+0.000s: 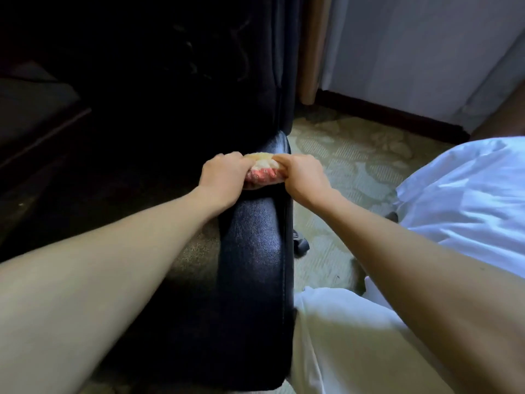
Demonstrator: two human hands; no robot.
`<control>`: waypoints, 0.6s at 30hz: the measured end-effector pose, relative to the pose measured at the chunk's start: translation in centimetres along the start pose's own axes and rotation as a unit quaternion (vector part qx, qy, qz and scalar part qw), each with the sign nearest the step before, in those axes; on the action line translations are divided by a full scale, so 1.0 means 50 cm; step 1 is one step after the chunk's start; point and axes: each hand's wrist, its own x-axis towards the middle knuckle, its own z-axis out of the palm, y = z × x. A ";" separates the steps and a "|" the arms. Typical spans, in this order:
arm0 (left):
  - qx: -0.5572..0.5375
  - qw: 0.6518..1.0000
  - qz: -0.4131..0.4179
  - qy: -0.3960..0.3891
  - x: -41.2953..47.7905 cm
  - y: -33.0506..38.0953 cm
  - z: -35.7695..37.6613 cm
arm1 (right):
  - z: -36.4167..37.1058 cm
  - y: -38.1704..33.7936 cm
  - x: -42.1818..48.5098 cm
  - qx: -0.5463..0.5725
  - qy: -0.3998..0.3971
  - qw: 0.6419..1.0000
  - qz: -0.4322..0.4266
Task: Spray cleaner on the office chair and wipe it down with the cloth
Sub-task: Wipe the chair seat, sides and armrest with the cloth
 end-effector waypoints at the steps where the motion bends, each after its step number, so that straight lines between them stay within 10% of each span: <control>1: 0.000 1.000 0.004 0.001 0.011 -0.002 0.002 | 0.002 0.004 0.006 0.012 0.001 1.000 0.007; 18: -0.072 0.997 0.013 -0.030 -0.278 0.057 -0.029 | -0.037 -0.147 -0.294 0.052 -0.123 0.981 0.139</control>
